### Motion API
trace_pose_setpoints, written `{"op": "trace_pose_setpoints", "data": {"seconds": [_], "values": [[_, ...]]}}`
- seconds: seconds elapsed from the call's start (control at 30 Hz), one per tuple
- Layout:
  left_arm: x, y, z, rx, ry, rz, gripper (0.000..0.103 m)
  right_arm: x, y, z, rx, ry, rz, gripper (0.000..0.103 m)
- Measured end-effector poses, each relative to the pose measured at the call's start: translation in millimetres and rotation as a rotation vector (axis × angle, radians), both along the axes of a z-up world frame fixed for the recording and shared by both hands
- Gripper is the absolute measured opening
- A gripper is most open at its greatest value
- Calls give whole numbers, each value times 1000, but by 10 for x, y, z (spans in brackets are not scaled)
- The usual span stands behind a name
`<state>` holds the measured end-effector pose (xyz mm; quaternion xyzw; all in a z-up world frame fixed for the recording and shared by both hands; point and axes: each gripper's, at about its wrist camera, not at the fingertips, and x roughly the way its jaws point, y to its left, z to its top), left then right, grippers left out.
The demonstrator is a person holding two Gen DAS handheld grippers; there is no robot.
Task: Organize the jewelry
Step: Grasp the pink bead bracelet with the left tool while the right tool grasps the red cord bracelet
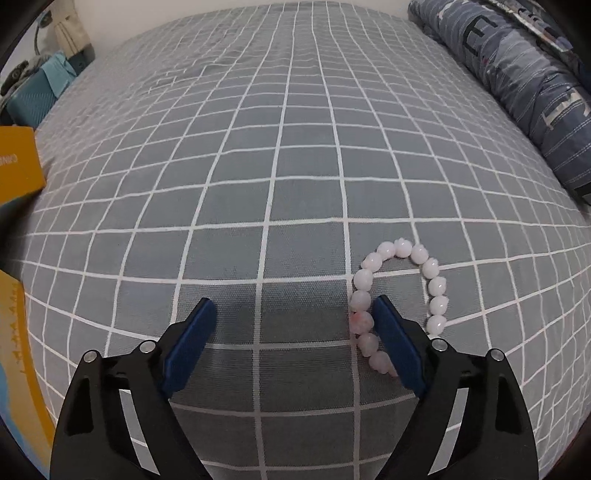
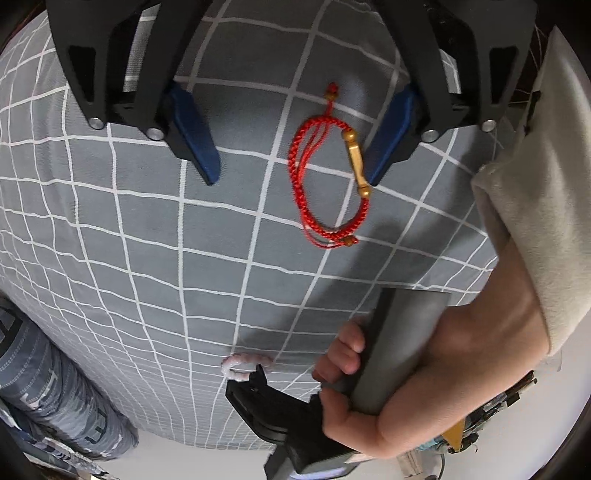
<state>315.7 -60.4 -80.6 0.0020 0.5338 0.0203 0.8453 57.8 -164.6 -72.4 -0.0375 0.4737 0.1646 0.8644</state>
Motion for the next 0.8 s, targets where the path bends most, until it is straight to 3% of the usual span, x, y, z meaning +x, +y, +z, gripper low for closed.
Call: {"op": "trace_pose_setpoints", "data": {"seconds": [0.1, 0.17, 0.4, 0.47, 0.5, 0.57, 0.63, 0.8], "values": [[11, -8, -12, -2, -2, -2, 78, -6, -1, 1, -1, 9, 0, 60], [-1, -13, -11, -7, -5, -1, 68, -4, -1, 2, 6, 16, 3, 57], [-36, -62, 3, -3, -2, -8, 44, -67, 68, 21, 1, 20, 41, 33], [-79, -83, 19, 1, 0, -14, 32, -79, 80, 27, -13, 16, 41, 24], [-88, -99, 24, 3, 3, -20, 28, -83, 83, 17, -32, 16, 32, 12], [-78, -105, 29, 6, 8, -29, 12, -71, 71, -22, -34, 29, 28, 10], [-69, -108, 36, 18, 8, -35, 11, -87, 72, -6, -35, 27, 26, 5], [-98, -87, 89, 5, -1, -32, 11, -107, 45, 37, -15, 31, 25, 4]]}}
